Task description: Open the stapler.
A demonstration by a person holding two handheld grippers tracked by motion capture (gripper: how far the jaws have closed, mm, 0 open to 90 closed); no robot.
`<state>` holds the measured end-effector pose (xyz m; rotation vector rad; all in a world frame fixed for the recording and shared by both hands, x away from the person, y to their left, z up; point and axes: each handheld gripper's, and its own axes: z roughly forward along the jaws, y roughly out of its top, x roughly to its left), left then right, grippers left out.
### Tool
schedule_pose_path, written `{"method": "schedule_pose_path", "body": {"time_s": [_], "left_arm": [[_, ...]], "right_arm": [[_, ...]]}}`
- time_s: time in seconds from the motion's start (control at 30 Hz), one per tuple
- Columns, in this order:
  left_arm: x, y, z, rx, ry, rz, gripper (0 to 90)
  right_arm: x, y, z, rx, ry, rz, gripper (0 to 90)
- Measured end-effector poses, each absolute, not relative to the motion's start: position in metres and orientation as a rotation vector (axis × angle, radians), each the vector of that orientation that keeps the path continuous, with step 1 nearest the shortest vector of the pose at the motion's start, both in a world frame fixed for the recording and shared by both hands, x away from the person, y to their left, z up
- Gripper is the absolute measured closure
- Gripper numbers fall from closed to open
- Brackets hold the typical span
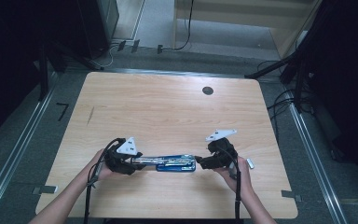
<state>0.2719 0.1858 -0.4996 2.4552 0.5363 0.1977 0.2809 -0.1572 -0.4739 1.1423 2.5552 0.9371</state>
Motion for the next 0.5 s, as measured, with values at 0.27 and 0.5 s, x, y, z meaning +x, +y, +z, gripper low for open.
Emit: {"method": "schedule_pose_path", "body": {"time_s": [0.27, 0.5], "left_arm": [[0.272, 0.186, -0.500, 2.455, 0.536, 0.195, 54.0], [0.273, 0.186, -0.500, 2.461, 0.531, 0.188, 54.0]], "right_arm": [[0.285, -0.169, -0.474, 1.201, 2.596, 0.821, 14.5], [0.289, -0.180, -0.477, 1.210, 2.620, 0.755, 12.4]]}}
